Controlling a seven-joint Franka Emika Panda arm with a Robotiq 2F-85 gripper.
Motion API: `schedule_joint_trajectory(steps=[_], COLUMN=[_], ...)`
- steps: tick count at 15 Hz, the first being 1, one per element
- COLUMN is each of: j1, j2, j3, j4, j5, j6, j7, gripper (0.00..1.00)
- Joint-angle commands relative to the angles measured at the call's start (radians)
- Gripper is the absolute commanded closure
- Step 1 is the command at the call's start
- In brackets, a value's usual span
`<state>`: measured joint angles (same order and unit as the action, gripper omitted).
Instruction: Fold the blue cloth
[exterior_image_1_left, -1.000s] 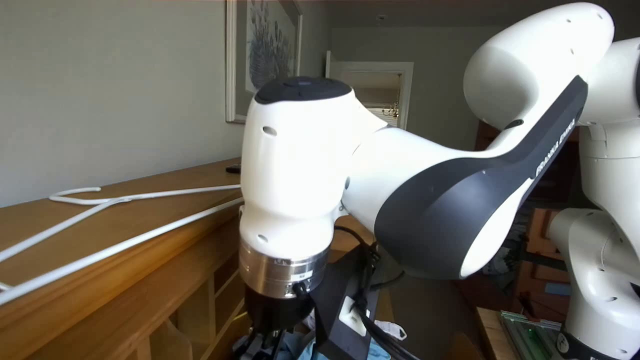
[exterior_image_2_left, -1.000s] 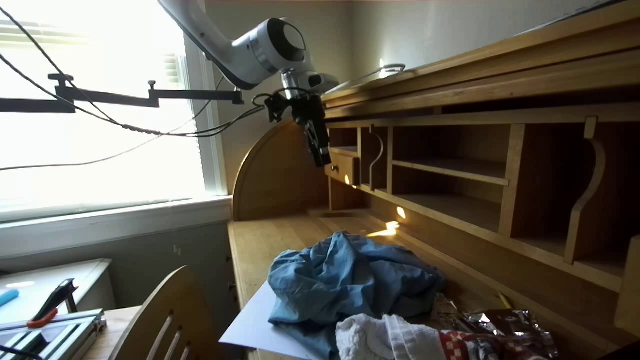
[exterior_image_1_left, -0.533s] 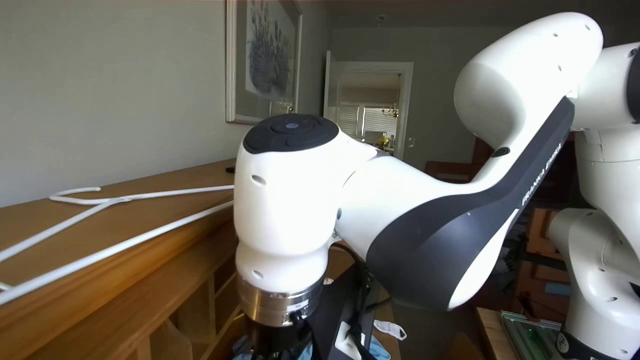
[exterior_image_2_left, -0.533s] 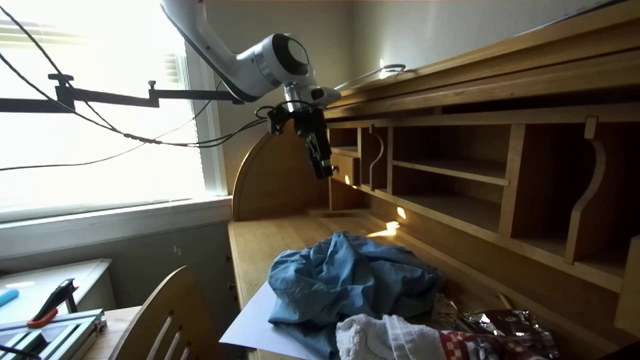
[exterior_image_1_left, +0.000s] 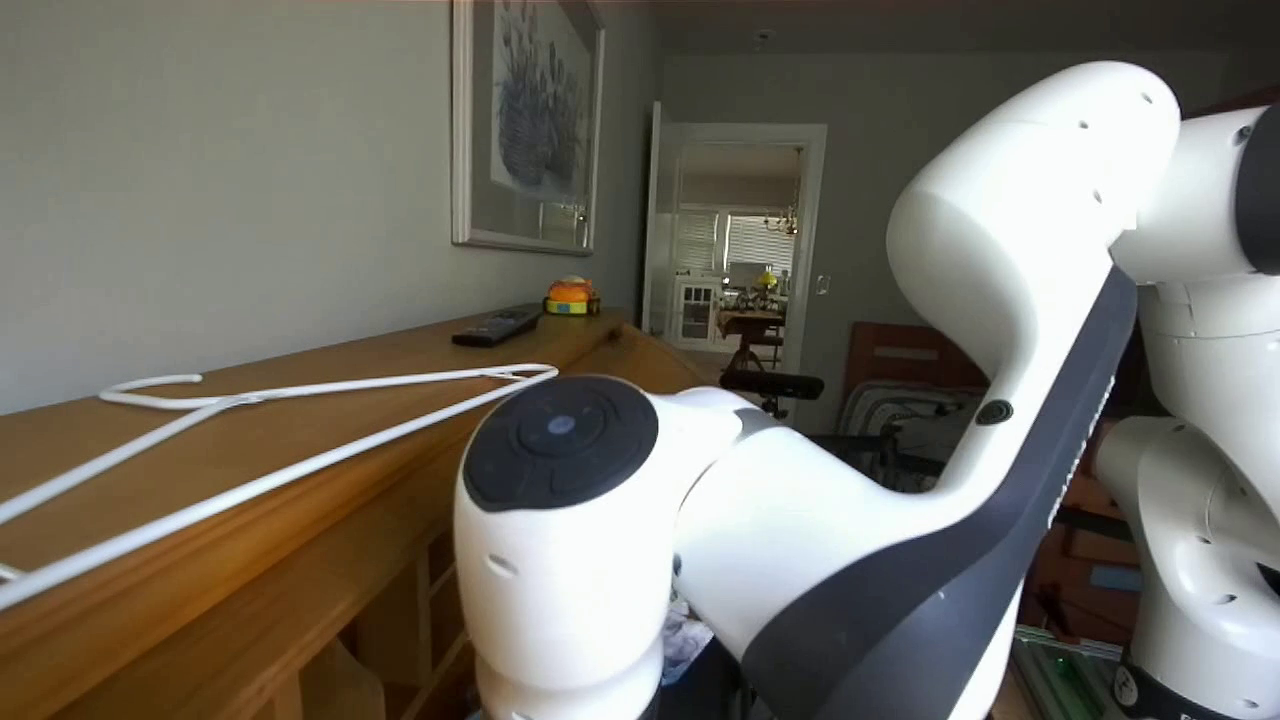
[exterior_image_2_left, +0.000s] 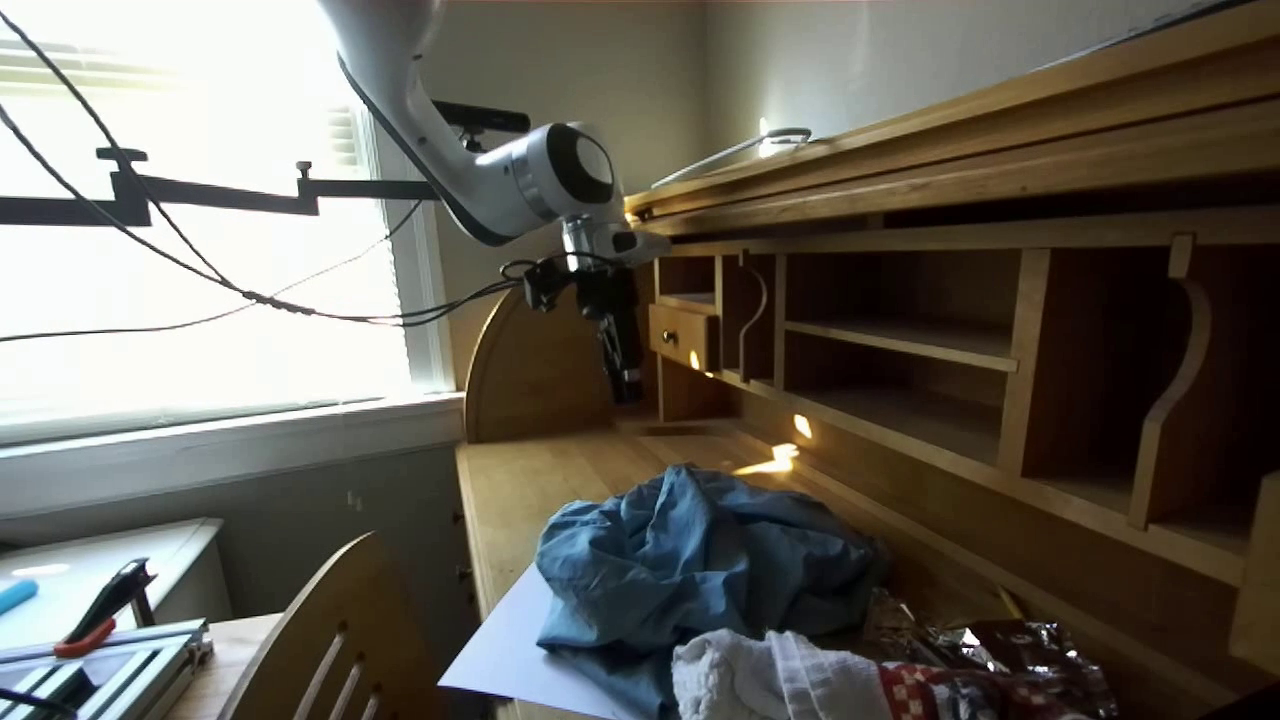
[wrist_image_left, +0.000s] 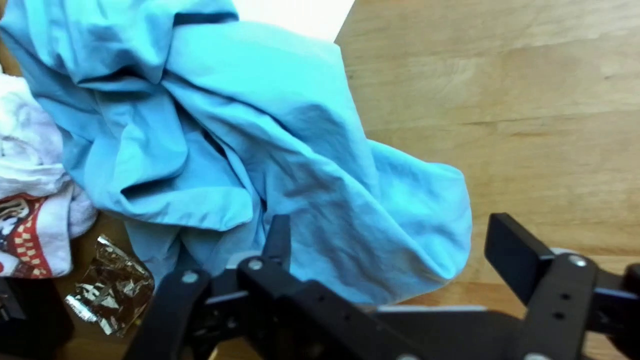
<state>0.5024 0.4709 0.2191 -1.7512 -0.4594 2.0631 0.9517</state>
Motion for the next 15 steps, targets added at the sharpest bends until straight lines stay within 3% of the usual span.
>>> schedule_joint_trajectory(steps=[1,9,15], j1=[0.042,0.107,0.135], j2=[0.058,0.141,0.146], j3=[-0.037,-0.130,-0.168], j4=[0.013,0.032,0.034], j5=[-0.009,-0.062,-0.109], j6=[0.022,0.053,0.148], j7=[0.074,0.230,0.291], gripper=[0.00,0.00,0.00])
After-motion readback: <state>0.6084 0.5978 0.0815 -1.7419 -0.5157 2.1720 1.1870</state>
